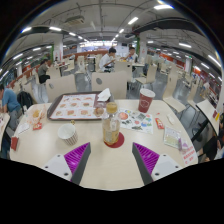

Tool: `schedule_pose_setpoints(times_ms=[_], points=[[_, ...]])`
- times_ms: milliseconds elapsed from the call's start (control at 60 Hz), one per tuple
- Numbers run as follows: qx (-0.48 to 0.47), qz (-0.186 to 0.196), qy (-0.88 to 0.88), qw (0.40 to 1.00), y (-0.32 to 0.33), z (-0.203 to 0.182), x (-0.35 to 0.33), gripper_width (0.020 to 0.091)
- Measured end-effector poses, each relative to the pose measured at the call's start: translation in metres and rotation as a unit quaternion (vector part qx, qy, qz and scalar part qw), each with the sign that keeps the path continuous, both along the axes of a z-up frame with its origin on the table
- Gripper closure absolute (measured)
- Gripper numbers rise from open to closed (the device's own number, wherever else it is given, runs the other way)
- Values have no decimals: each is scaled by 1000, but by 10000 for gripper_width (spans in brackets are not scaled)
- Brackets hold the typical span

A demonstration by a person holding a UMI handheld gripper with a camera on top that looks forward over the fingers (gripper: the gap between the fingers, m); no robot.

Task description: Pour water

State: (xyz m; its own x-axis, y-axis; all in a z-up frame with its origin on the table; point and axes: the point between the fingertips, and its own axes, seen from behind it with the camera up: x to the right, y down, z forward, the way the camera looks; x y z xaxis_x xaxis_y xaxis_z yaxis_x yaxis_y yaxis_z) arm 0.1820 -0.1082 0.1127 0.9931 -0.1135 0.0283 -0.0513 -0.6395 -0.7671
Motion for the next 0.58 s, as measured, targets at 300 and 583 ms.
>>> schedule_pose_setpoints(times_ms=[300, 583], points=[[4, 14, -4, 1000, -67, 55, -24, 254], [7, 16, -19, 1000, -78, 64, -15, 256]])
